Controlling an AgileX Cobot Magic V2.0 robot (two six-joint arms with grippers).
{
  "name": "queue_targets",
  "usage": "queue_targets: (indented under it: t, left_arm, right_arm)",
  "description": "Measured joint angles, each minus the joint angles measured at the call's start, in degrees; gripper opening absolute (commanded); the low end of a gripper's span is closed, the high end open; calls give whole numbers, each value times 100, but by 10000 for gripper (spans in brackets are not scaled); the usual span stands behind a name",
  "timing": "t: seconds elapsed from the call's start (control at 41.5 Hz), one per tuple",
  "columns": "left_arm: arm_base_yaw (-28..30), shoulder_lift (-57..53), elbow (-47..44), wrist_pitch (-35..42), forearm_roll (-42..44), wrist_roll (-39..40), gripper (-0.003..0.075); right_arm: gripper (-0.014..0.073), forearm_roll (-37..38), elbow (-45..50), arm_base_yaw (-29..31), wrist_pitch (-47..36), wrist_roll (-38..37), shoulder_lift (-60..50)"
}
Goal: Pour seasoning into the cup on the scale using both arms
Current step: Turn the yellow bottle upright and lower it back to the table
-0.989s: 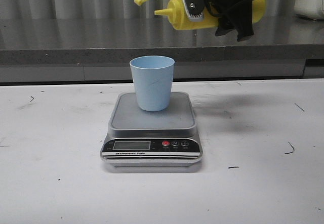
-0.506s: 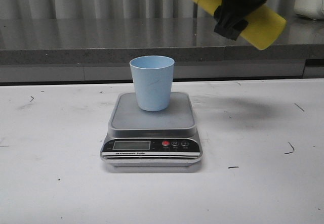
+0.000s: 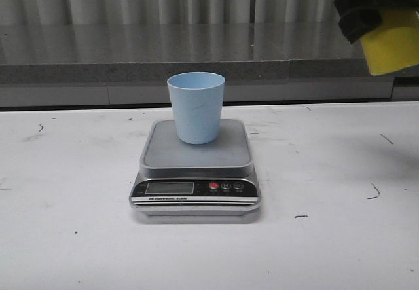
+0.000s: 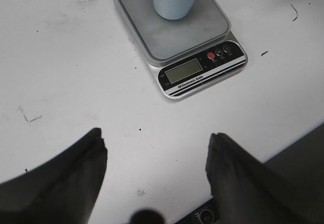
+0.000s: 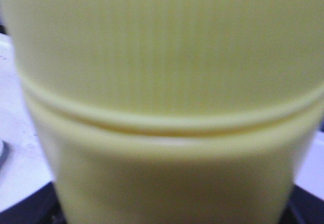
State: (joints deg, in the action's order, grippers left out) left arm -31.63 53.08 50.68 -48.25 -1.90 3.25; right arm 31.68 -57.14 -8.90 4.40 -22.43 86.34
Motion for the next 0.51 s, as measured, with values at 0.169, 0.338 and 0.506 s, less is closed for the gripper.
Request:
queue_targets:
  t: [0.169,0.338,0.506]
  left_arm:
    - [0,0,0,0,0,0,418]
    - [0,0,0,0,0,0,418]
    - [0,0,0,0,0,0,418]
  right_arm:
    - [309,-181,1284,291,-1787,-61,-135]
    - [309,-330,2082,431,-3299,345,137]
    - [309,-948,2177,454,-4239,941,772]
